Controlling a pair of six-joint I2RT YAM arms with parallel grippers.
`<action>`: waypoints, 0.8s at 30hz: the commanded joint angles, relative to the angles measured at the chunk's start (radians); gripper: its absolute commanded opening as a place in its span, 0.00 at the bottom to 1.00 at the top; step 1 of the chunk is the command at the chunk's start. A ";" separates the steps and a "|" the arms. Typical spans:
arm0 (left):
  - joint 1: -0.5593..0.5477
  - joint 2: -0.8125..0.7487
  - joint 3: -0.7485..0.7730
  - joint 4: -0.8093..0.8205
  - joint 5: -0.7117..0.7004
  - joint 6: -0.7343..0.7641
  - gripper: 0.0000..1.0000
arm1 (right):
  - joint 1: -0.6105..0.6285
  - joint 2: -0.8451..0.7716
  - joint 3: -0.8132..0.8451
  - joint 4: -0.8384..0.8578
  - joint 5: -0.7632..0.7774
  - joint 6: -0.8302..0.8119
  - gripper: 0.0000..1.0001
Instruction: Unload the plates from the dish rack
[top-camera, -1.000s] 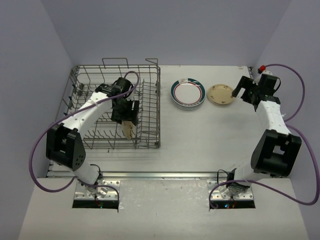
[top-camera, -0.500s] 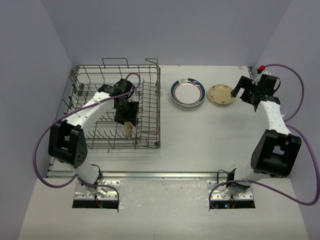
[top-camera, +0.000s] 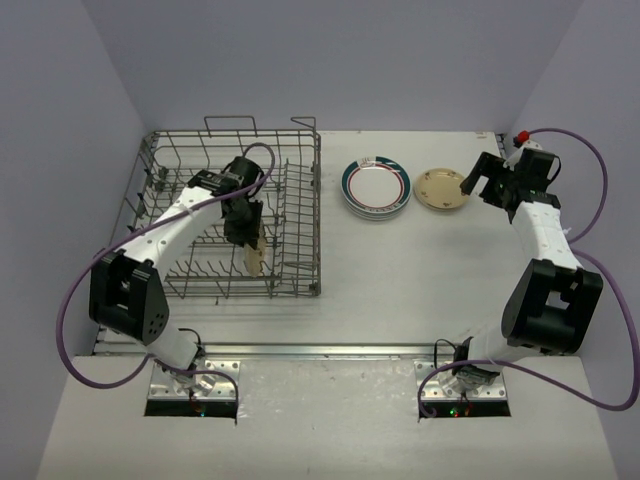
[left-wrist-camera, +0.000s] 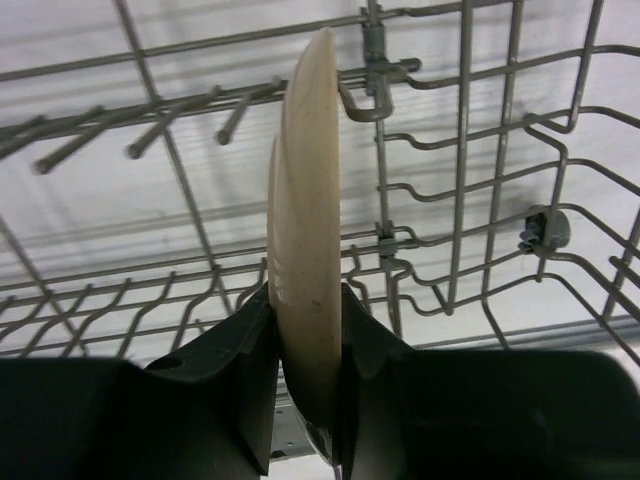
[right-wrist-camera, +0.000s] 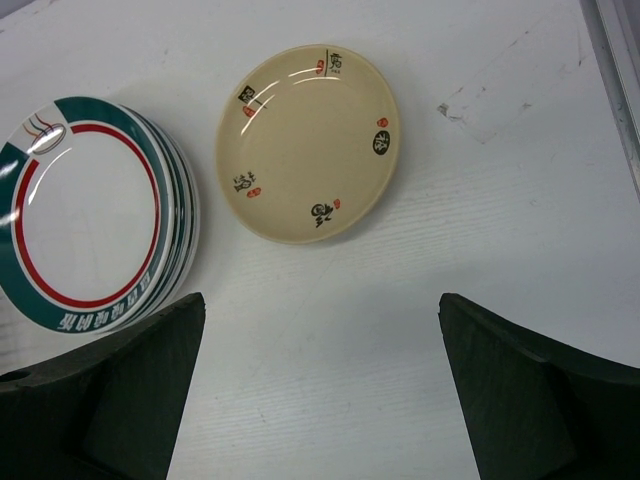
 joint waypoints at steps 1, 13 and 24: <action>0.008 -0.072 0.101 -0.004 -0.019 -0.006 0.14 | 0.005 -0.033 0.031 0.028 -0.012 0.010 0.99; 0.008 -0.089 0.373 -0.100 -0.222 0.070 0.00 | 0.026 -0.048 0.064 0.013 -0.031 -0.018 0.99; 0.008 -0.304 0.459 0.092 0.196 0.255 0.00 | 0.350 -0.211 0.170 -0.038 -0.446 -0.127 0.96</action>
